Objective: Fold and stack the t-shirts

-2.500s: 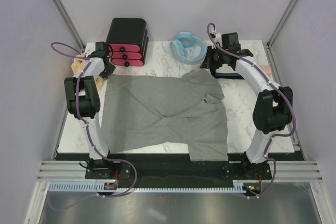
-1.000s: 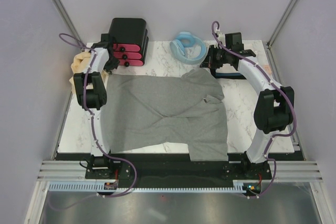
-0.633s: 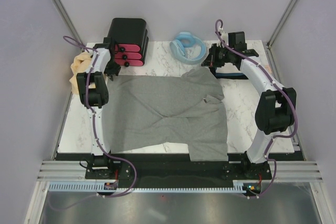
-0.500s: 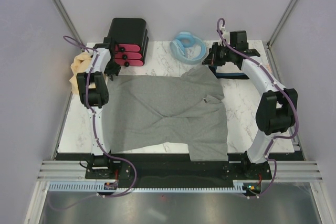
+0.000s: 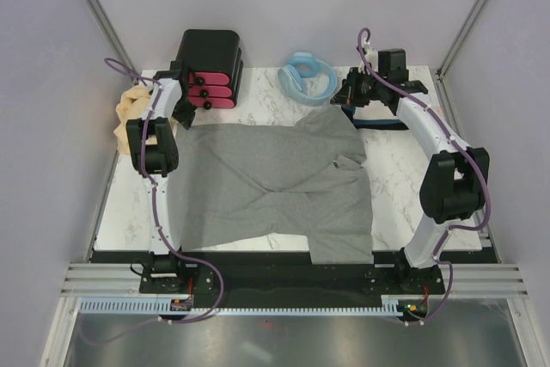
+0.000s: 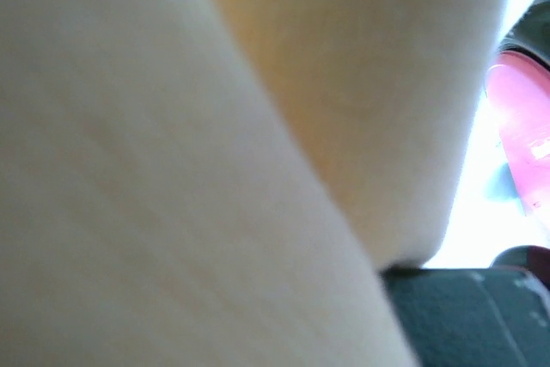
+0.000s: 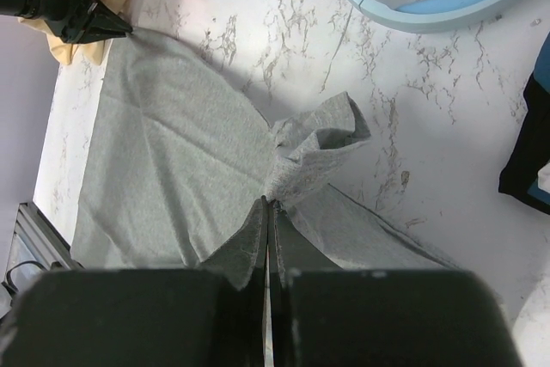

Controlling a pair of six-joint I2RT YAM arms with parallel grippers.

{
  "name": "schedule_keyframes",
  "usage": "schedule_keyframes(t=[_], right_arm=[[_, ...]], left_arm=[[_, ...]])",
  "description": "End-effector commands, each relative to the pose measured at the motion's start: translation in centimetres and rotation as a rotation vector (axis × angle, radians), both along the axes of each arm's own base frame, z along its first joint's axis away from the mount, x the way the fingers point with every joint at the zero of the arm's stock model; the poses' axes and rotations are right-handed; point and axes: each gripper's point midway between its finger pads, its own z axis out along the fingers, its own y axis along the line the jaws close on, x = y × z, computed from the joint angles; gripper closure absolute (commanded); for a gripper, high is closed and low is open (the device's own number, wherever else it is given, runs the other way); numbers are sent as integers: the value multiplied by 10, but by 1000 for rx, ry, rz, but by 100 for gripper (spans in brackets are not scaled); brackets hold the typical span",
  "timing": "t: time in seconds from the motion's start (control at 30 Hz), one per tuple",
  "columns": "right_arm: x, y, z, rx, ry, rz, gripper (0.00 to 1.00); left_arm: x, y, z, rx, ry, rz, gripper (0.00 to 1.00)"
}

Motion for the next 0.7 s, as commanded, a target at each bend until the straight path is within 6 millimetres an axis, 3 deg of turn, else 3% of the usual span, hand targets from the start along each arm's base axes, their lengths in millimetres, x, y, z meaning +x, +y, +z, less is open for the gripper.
schedule_keyframes(t=[0.0,0.3,0.67], right_arm=[[-3,-3,25,9,-79,-3,100],[1,-10,14,-22,-63,-44,100],[11,-19,5,-63,-62,-88,100]], left_arm=[[-1,3,-13,16,31,-10,83],[18,3,17,20,-75,-46,95],[29,-8,48,-16,-165,-176,98]])
